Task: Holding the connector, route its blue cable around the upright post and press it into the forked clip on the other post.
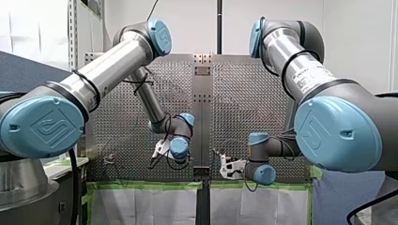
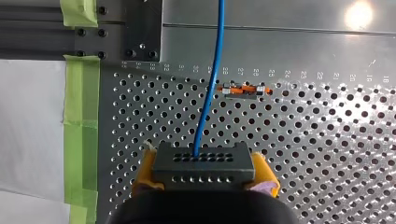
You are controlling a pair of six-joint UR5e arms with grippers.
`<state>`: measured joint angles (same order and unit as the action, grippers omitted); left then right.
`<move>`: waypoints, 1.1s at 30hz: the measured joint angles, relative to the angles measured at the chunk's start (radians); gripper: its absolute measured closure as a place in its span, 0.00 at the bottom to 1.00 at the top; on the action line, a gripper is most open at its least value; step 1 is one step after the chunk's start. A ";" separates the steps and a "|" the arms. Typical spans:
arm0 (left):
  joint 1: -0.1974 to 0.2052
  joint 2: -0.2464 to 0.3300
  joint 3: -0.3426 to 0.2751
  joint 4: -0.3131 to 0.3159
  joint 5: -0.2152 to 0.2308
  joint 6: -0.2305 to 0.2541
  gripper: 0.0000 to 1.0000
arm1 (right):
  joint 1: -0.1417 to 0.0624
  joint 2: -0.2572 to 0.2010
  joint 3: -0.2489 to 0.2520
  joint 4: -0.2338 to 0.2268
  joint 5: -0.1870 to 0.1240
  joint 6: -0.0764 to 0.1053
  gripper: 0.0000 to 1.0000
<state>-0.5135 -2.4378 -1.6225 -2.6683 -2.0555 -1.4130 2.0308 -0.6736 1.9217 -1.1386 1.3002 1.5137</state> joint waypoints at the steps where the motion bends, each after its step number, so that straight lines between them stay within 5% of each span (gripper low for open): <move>1: -0.001 0.000 -0.003 0.002 0.006 -0.009 0.00 | 0.000 0.000 -0.001 0.001 0.000 0.000 1.00; 20: -0.032 -0.001 -0.047 0.077 0.117 -0.174 0.00 | -0.001 0.001 -0.009 0.009 -0.005 0.039 1.00; 33: -0.052 -0.028 -0.046 0.098 0.110 -0.284 0.00 | -0.001 0.001 -0.015 0.026 -0.006 0.038 1.00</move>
<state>-0.5659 -2.4659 -1.6689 -2.5705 -1.9457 -1.6966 2.0298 -0.6728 1.9070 -1.1130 1.2938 1.5513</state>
